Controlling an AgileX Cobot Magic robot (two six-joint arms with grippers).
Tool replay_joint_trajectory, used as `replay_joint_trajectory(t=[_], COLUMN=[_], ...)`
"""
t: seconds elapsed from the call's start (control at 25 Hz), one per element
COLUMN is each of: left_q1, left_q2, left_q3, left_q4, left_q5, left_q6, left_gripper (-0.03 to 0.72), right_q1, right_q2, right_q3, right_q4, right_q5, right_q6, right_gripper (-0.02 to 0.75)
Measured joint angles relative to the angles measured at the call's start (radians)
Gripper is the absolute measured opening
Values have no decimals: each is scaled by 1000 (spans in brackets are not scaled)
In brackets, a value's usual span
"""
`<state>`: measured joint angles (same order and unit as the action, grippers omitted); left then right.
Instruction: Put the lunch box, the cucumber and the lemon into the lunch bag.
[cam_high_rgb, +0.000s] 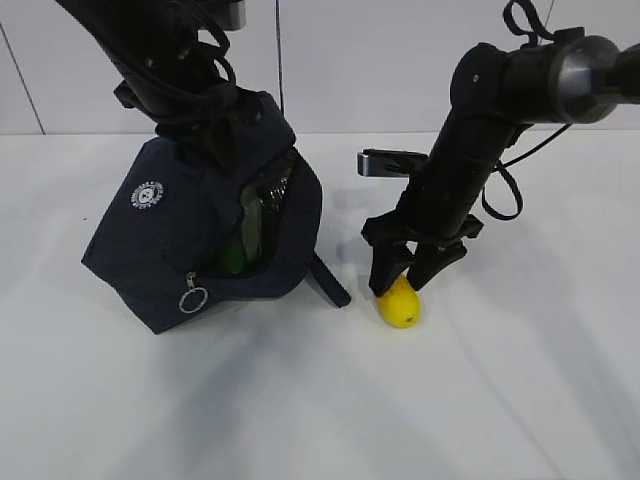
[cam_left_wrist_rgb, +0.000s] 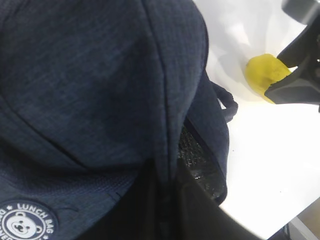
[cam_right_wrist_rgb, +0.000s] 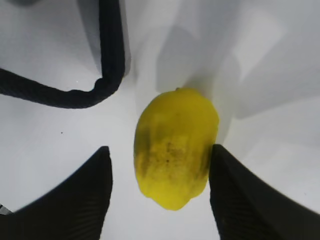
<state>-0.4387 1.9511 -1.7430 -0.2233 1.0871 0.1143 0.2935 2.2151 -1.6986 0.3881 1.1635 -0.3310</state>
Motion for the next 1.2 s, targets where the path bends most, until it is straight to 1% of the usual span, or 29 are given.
replay_joint_trajectory(t=[0.12,0.4,0.6,0.8,0.88,1.08,1.2], left_q1=[0,0,0,0,0,0,0], left_q2=[0,0,0,0,0,0,0], left_q3=[0,0,0,0,0,0,0], left_q4=[0,0,0,0,0,-2,-10], left_q5=[2,2,4,9,10,16,18], left_q6=[0,0,0,0,0,0,0], left_gripper=[15,15,15,15,15,15,15], right_q1=[0,0,0,-11,-20,-36,-36], right_q2=[14,48,49,11,-25,-75,-69], right_q3=[0,0,0,-23,-44,-58,-58], right_q4=[0,-2,-2,20,75,351,470], right_q5=[-1,-13,-17,-17,-17,-2,9], right_q6=[0,0,0,-2,-37,-204,-269], right_gripper=[440,426,351,344,344,344,344])
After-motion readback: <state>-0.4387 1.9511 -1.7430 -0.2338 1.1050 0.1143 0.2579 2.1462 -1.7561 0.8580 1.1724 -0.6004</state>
